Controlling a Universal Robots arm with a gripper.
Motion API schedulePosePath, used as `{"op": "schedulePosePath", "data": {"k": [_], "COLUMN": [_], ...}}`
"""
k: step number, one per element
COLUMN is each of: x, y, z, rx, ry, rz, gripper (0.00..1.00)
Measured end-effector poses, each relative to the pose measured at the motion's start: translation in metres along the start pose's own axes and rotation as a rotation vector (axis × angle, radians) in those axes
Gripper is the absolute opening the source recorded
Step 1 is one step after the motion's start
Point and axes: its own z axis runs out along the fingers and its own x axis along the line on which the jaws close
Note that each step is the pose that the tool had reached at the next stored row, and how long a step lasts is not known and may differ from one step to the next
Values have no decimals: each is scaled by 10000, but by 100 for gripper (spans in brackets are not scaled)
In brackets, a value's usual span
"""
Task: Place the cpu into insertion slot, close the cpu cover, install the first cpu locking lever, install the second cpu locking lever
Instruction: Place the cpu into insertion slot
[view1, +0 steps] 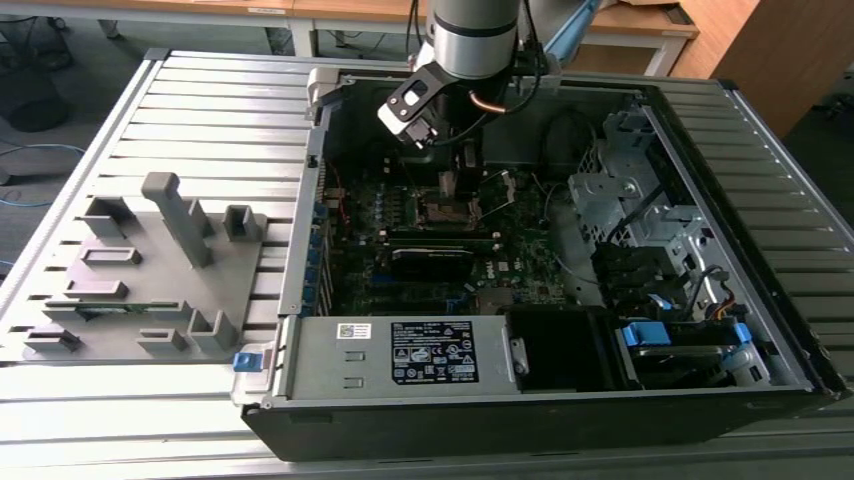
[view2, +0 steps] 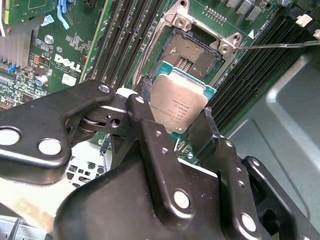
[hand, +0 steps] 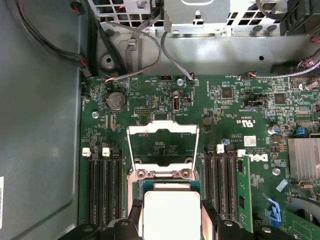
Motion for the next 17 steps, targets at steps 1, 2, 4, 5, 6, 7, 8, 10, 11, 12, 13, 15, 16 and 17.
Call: {"op": "schedulePosePath", "data": {"k": [1,2,4,5,6,7,8,10,11,12,13,15,16,17], "x": [0,0,0,0,1,1,0,0,0,0,1,0,0,-1], "y": [0,0,0,0,0,0,0,-1,-1,-1,-1,-2,-6,-15], "z": [0,0,0,1,4,5,5,5,6,6,6,13,19,27], "rx": [-1,0,0,0,-2,-2,-1,-1,0,1,1,0,1,1], "ry": [1,1,1,0,-1,-5,-6,20,79,94,96,98,96,96], "rz": [1,2,3,12,38,70,83,88,92,94,95,94,93,94], "gripper": [54,54,54,54,54,54,54,54,54,54,54,54,54,54]}}
